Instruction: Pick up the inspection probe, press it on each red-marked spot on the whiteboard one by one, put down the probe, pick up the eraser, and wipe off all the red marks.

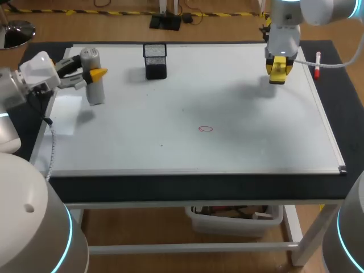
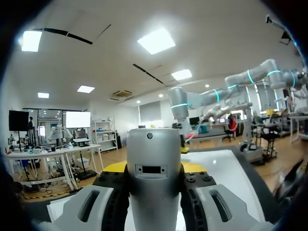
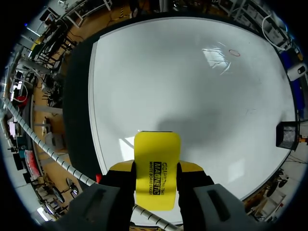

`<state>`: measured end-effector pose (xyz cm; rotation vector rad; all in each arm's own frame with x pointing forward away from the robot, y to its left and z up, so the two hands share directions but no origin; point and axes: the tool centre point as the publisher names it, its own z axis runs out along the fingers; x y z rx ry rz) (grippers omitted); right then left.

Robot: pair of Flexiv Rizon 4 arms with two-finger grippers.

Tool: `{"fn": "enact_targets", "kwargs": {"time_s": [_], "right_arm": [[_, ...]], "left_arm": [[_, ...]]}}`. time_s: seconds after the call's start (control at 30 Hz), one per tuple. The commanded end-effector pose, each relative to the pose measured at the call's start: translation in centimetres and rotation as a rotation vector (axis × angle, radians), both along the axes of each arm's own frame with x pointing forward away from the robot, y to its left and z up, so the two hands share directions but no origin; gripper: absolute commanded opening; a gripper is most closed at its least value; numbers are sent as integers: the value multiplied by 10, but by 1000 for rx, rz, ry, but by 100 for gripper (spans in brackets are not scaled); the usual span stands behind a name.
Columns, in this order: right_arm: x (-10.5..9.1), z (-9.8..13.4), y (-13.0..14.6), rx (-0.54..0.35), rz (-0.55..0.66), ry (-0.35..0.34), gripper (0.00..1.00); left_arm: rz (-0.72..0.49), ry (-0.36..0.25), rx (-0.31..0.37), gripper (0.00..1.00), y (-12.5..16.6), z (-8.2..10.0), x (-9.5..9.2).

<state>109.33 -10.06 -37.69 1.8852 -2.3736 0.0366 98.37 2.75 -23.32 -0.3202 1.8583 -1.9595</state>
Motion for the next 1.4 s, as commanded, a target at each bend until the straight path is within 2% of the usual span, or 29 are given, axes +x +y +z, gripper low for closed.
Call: {"fn": "enact_targets", "kwargs": {"time_s": [0.03, 0.3, 0.7, 0.83, 1.0, 1.2, 1.4], "right_arm": [[0, 2, -1, -3, 2, 0, 0], [0, 2, -1, -3, 2, 0, 0], [0, 2, -1, -3, 2, 0, 0], [0, 2, -1, -3, 2, 0, 0], [0, 2, -1, -3, 2, 0, 0], [0, 2, -1, -3, 2, 0, 0], [0, 2, -1, -3, 2, 0, 0]], "left_arm": [[-68, -23, -13, 0, -22, 1, -23], [-276, -59, -39, 0, -95, 3, -73], [-498, -70, -73, 0, -192, 5, -116], [-541, -76, -82, 0, -222, 6, -121], [-585, -66, -134, 0, -256, -1, -118], [-628, -55, -110, 0, -291, -10, -119], [-647, -62, -106, 0, -312, -13, -115]]}}
